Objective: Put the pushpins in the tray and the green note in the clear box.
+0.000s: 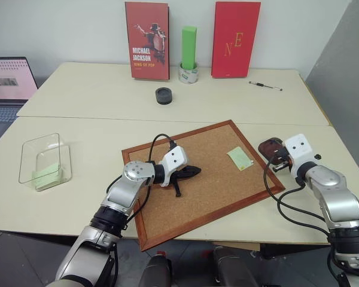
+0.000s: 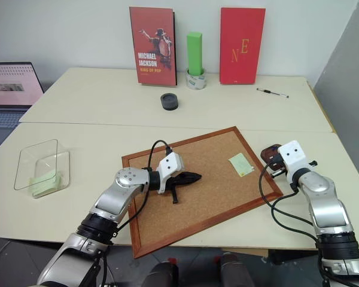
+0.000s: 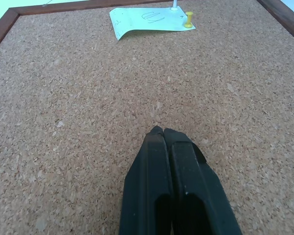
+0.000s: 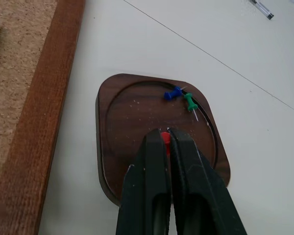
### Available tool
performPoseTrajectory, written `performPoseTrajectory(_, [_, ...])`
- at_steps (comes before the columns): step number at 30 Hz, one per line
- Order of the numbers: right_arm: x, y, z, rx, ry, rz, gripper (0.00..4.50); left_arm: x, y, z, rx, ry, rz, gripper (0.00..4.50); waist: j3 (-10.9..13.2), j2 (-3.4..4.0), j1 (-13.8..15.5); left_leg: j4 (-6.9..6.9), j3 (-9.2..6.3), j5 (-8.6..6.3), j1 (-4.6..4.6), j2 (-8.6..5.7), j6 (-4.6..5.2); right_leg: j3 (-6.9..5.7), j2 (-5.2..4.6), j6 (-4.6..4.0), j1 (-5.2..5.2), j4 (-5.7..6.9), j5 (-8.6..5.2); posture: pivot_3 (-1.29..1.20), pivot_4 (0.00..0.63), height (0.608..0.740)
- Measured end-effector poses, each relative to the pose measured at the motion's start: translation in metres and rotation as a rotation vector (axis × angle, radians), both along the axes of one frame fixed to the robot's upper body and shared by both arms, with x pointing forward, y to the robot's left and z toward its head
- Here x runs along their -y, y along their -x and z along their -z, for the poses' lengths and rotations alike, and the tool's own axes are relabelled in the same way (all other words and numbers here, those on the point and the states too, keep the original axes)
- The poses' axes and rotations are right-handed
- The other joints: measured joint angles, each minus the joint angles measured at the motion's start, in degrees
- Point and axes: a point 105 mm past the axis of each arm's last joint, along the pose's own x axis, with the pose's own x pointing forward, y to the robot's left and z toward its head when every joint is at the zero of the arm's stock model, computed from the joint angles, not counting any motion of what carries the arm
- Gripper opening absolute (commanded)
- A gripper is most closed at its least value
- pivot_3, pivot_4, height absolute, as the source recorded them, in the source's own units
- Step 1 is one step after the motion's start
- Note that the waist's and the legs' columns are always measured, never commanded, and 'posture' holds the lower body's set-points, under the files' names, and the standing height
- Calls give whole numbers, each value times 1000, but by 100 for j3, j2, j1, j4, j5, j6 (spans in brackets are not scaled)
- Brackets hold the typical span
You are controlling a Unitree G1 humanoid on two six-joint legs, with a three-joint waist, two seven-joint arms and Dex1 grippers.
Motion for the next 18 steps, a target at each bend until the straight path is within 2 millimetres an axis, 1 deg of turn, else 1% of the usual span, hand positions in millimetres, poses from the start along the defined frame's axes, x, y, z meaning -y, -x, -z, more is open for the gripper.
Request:
performPoseTrajectory(2, [1, 0, 4, -9, -4, 5, 1303, 0, 0, 0, -1, 0, 2, 0, 0, 0, 0, -1, 0, 0, 0, 0, 0, 1, 0, 0, 0, 0, 0, 0, 150, 740])
performPoseTrajectory(8, [1, -1, 2, 2, -4, 9, 2460, 0, 0, 0, 0, -3, 2, 0, 0, 0, 1, -1, 0, 0, 0, 0, 0, 1, 0, 0, 0, 0, 0, 0, 150, 740])
performPoseTrajectory(10, [1, 0, -1, 13, -7, 8, 2901, 0, 0, 0, 0, -3, 2, 0, 0, 0, 1, -1, 0, 0, 0, 0, 0, 1, 0, 0, 0, 0, 0, 0, 150, 740])
performPoseTrajectory(12, [1, 1, -10, 42, -16, 8, 3395, 0, 0, 0, 0, -3, 3, 0, 0, 0, 2, -1, 0, 0, 0, 0, 0, 0, 0, 0, 0, 0, 0, 0, 150, 740])
performPoseTrajectory(15, [6, 2, -16, 62, -18, 29, 4045, 0, 0, 0, 0, -3, 4, 0, 0, 0, 3, -1, 0, 0, 0, 0, 0, 0, 0, 0, 0, -1, 0, 0, 150, 740])
performPoseTrajectory(18, [9, 4, -12, 50, -8, 41, 4045, 0, 0, 0, 0, -4, 4, 0, 0, 0, 3, -1, 0, 0, 0, 0, 0, 1, 0, 0, 0, -1, 0, 0, 150, 740])
